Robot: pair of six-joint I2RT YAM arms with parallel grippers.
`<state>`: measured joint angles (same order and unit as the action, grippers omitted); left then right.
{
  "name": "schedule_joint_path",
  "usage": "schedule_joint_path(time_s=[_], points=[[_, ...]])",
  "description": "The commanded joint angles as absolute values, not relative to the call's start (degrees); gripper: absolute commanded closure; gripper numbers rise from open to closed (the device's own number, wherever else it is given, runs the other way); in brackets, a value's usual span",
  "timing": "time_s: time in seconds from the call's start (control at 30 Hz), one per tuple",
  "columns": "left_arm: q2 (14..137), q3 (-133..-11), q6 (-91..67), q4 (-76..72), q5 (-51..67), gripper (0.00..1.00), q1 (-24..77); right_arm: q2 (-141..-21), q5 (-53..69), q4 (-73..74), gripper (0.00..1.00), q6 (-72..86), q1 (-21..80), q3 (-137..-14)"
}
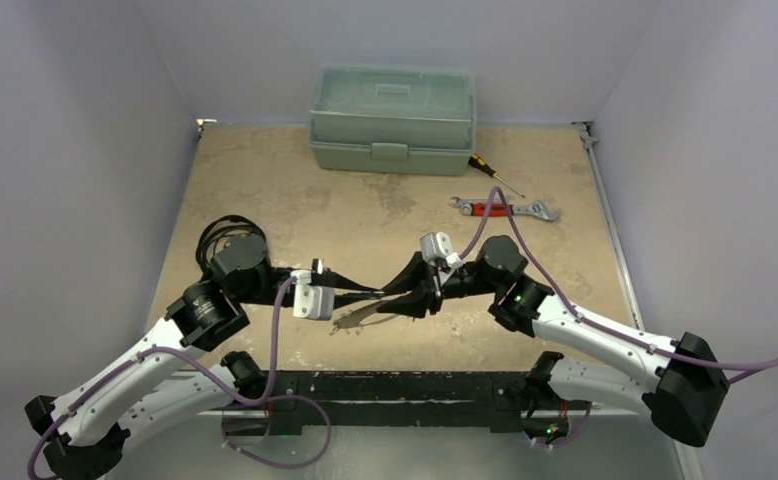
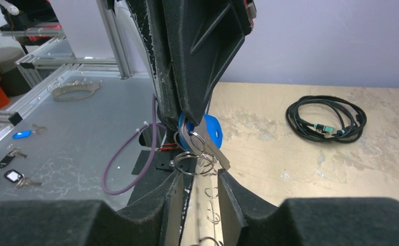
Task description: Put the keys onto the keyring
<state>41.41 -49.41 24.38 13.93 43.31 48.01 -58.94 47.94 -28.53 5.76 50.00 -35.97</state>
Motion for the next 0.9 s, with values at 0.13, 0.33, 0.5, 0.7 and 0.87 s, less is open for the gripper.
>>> schedule_joint_path(time_s=[0.13,0.33,0.5,0.7,0.87], points=[[41.35,-51.67,23.95,10.54,43.87,1.0,47.82,-59.26,48.35,-37.08,0.74,9.71,49.96,-34.86],[41.13,-51.44,24.25,10.47,43.25,1.0,47.87,-59.72,49.8,-39.61,0.61,11.4,50.01,-34.2],[41.22,-51.53,24.26,10.28,43.23,1.0,47.81,-60.91,50.48,-41.74,0.58,12.57,49.99,-33.87],[40.97,-51.52,24.26,10.37,42.9,1.0,47.82,-61.56,50.8,-43.58,0.75,13.49,50.01,-33.32],[40.95,-51.52,24.43,10.51,42.6,1.0,47.85,-61.84,50.89,-44.18,0.9,13.8,50.01,-33.29]])
